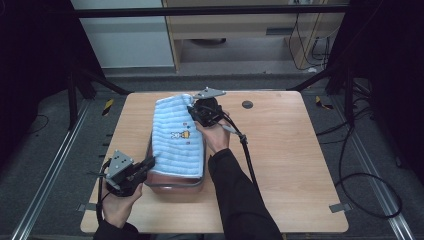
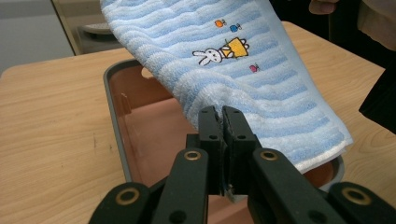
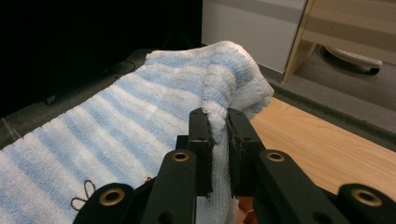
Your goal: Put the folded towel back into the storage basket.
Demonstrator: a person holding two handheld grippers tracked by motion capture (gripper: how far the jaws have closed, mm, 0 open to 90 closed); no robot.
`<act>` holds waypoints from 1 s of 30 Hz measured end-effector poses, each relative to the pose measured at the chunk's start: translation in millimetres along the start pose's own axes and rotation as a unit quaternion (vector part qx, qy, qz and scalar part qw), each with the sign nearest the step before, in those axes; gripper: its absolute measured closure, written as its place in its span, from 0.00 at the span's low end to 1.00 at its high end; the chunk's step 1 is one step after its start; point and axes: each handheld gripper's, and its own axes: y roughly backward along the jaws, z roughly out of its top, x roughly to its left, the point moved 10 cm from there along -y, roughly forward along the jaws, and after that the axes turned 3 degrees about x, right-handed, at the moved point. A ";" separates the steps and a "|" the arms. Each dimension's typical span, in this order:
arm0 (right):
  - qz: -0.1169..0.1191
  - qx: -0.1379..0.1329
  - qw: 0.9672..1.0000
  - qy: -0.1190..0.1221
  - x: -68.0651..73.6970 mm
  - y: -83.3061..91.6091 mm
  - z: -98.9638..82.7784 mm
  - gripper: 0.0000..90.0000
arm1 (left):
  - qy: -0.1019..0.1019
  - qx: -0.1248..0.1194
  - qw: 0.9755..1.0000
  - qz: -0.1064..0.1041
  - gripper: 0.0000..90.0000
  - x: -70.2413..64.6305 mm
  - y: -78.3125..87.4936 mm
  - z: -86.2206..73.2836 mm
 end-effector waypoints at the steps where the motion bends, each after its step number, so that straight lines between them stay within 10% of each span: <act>1: 0.001 0.001 1.000 0.000 0.3 -1.9 -1.6 0.91 | -0.002 0.002 1.000 0.001 0.97 0.7 -0.9 -1.6; 30: 0.002 0.047 0.999 -0.007 -1.9 -38.3 -53.9 0.91 | -0.002 0.070 0.997 0.015 0.97 7.7 -26.1 -46.4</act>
